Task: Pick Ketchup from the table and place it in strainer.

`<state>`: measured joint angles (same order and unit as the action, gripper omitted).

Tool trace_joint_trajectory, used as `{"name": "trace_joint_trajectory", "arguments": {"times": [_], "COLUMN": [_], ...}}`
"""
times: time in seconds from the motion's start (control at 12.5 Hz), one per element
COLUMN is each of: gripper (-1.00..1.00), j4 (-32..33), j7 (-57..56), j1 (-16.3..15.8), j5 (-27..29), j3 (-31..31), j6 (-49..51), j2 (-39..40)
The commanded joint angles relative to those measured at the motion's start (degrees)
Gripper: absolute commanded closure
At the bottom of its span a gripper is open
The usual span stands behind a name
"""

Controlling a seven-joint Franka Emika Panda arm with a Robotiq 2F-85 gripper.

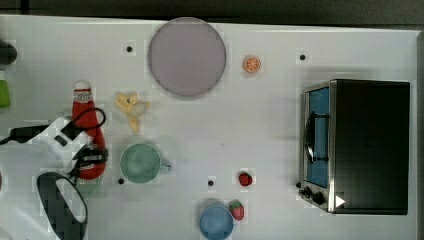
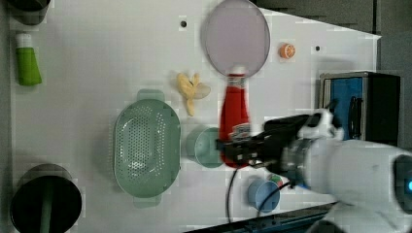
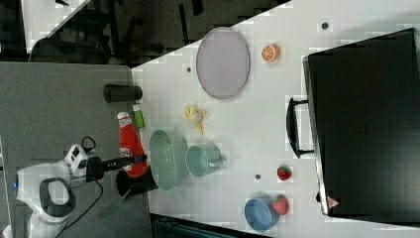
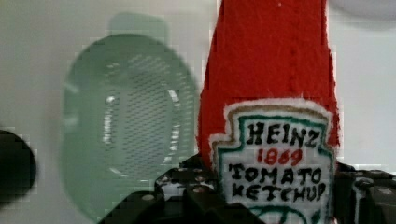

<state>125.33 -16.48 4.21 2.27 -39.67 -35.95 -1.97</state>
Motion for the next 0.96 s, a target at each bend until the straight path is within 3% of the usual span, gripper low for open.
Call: {"name": "trace_joint_trajectory", "arguments": {"times": [0.08,0.32,0.72,0.8,0.96], "gripper": [-0.26,-0.26,-0.26,-0.32,-0.73], "j4": [-0.28,0.44,0.61,0.60,0.49], "j7": [15.49,21.33,21.60,21.60,21.61], "j1": [-0.03,-1.51,-4.23,-4.59,-5.50], "j5": [-0.14,-1.38,-4.38,-5.25,-7.45], "j3": [-3.35,-5.83,-4.82,-4.36,-3.07], "j6": [-6.30,-14.22,-24.91,-25.25,-25.51], "j2": [6.74,14.67,25.78,27.23,28.97]}}
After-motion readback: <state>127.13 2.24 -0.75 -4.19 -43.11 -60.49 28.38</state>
